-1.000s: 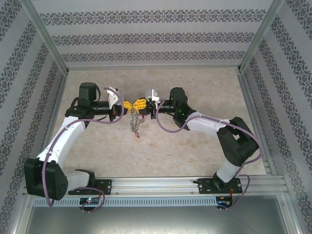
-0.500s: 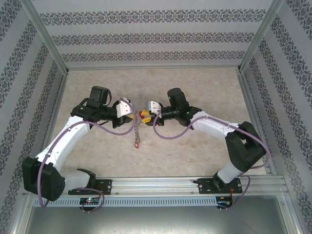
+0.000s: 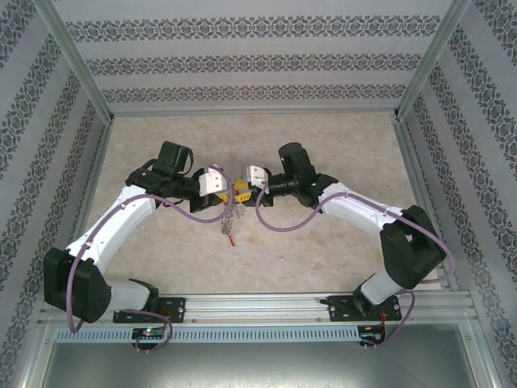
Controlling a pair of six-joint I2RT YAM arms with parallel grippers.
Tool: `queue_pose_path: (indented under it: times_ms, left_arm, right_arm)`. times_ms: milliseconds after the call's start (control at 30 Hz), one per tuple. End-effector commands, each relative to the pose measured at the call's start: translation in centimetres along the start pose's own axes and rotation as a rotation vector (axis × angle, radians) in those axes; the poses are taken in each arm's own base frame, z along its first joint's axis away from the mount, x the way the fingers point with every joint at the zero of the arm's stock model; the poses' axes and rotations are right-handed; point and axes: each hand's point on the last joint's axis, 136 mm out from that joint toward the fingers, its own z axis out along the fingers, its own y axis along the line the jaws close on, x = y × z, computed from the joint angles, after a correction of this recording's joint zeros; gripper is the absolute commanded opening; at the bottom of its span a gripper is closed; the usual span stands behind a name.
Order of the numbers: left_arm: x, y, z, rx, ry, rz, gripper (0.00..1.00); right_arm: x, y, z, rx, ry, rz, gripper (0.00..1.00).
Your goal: Put the keys on the keyring
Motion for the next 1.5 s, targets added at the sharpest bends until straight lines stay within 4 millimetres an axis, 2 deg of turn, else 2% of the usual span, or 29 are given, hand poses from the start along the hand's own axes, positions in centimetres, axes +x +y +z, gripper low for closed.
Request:
queue_pose_path:
  times_ms: [0, 400, 533, 867, 1000, 1067, 1167, 1200, 1267, 1300, 1467]
  left_arm:
    - [-1.6, -0.3, -0.5, 0.022, -0.041, 0.039, 0.00]
    - [-1.8, -0.2, -0.5, 0.020, -0.043, 0.032, 0.00]
    - [-1.9, -0.1, -0.6, 0.014, -0.050, 0.030, 0.00]
    - [-2.3, 0.1, -0.6, 0.008, -0.071, 0.016, 0.00]
    - [-2.4, 0.1, -0.7, 0.005, -0.074, 0.013, 0.00]
    - [-2.4, 0.3, -0.7, -0.001, -0.078, 0.006, 0.00]
    - [-2.8, 0.9, -1.0, -0.022, -0.113, -0.026, 0.00]
    - [-3.0, 1.0, -1.3, -0.021, -0.139, -0.036, 0.04]
    - [-3.4, 1.3, -1.9, -0.031, -0.194, -0.055, 0.18]
    - [-3.5, 1.3, -2.1, -0.041, -0.209, -0.057, 0.21]
    - [-3.6, 1.6, -2.4, -0.063, -0.240, -0.070, 0.23]
  right_arm:
    - [-1.7, 0.2, 0.3, -0.030, -0.032, -0.039, 0.32]
    - [-1.3, 0.4, 1.4, -0.059, -0.023, -0.014, 0.25]
    - [-1.0, 0.6, 1.5, -0.066, -0.015, -0.002, 0.17]
    - [-0.5, 1.0, 1.7, -0.076, -0.005, 0.016, 0.16]
    - [-0.7, 1.0, 1.7, -0.084, -0.012, 0.024, 0.02]
    - [-0.9, 0.9, 1.7, -0.085, -0.023, 0.028, 0.00]
    - [-2.2, 0.2, 1.2, -0.073, -0.086, 0.058, 0.00]
    - [-2.9, -0.1, 1.0, -0.065, -0.111, 0.060, 0.00]
    - [-4.3, -0.5, 0.6, -0.045, -0.151, 0.061, 0.00]
    - [-4.9, -0.8, 0.4, -0.035, -0.173, 0.058, 0.00]
    - [-8.2, -1.5, -0.7, -0.005, -0.282, 0.056, 0.00]
